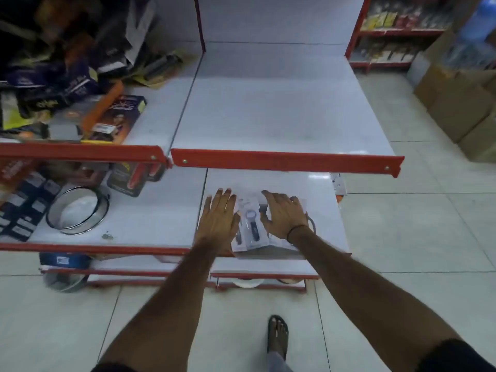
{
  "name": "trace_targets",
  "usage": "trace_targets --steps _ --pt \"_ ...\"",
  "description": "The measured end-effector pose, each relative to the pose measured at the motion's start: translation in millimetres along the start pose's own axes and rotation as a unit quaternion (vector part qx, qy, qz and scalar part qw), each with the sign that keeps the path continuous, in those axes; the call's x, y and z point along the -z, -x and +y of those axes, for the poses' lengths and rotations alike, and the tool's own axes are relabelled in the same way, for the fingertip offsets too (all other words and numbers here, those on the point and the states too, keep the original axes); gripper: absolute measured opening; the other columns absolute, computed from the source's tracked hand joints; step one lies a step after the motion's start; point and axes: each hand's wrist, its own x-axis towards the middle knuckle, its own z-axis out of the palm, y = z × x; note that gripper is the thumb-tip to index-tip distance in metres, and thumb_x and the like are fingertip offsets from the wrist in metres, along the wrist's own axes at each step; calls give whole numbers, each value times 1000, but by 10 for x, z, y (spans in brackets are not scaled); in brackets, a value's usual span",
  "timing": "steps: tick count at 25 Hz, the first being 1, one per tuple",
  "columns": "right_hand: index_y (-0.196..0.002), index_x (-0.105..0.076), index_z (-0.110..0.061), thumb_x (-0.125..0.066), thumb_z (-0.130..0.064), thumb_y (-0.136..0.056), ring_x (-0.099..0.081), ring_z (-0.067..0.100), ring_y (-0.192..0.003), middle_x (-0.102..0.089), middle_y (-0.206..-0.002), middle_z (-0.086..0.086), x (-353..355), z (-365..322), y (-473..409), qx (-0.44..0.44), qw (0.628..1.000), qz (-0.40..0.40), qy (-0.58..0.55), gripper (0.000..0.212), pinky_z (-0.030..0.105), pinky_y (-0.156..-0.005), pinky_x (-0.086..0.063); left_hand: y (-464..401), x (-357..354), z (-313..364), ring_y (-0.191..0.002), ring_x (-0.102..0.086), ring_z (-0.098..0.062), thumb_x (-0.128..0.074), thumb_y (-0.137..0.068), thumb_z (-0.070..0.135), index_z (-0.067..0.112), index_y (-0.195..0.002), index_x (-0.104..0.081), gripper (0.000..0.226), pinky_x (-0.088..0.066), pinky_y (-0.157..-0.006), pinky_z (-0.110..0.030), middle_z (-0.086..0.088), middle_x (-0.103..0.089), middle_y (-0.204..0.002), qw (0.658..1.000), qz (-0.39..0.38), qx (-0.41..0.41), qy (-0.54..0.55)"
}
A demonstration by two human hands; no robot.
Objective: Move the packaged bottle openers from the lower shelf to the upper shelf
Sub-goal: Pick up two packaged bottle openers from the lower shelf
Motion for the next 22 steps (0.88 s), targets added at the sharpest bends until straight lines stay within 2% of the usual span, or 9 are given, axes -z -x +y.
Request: trace_targets --steps 3,6,8,11,17,20,22 --pt "-149 -34 -17 -50 -28 -90 -47 30 -132 -54 -143 10 -133 9 -505 28 997 -66 -13 62 48 -110 -33 -422 -144 -78 -154 -20 -36 -50 -99 24 10 -152 -37 56 -8 -125 -54 -15 -31 -163 996 -75 40 -32" --pt "-149 -35 -15 -56 -18 -89 -37 26 -141 -47 -149 8 -251 29 -893 55 983 -174 22 64 53 -120 -17 -707 -209 -132 -133 -50 -34 -58 -93 22 8 -138 -49 48 -37 -116 -49 -14 -55 -142 980 -172 69 -75" --pt "-141 -47 -15 -59 -15 -87 -43 26 -137 -51 -144 7 -304 60 -977 64 979 -187 55 55 52 -118 -21 -777 -184 -144 -122 -58 -33 -59 -93 25 6 -130 -53 42 -45 -107 -45 -13 -61 -132 975 -198 69 -75" --pt "-133 -56 -16 -58 -15 -87 -50 28 -131 -56 -138 6 -318 88 -978 56 988 -142 28 45 46 -112 -33 -839 -168 -173 -119 -59 -34 -50 -94 15 5 -123 -58 32 -44 -103 -43 -14 -63 -128 979 -178 77 -58" --pt "-127 -58 -15 -55 -12 -86 -52 31 -122 -56 -128 10 -65 131 -662 -14 990 -114 -86 41 44 -100 -43 -756 179 -46 -108 -65 -41 -48 -96 9 1 -116 -64 27 -56 -93 -43 -23 -67 -122 967 -149 145 149" --pt "-123 -60 -15 -51 -10 -91 -61 33 -112 -61 -128 14 98 85 -323 -95 966 -100 -217 33 42 -95 -52 -538 419 75 -106 -66 -39 -48 -97 4 -1 -116 -65 25 -57 -90 -42 -23 -68 -122 966 -124 131 188" --pt "-120 -60 -17 -48 -8 -92 -64 35 -104 -64 -125 16 271 38 -54 -117 956 -86 -255 32 42 -90 -55 -349 623 155 -100 -66 -39 -47 -96 1 -1 -110 -64 22 -55 -79 -40 -24 -69 -116 970 -98 108 193"
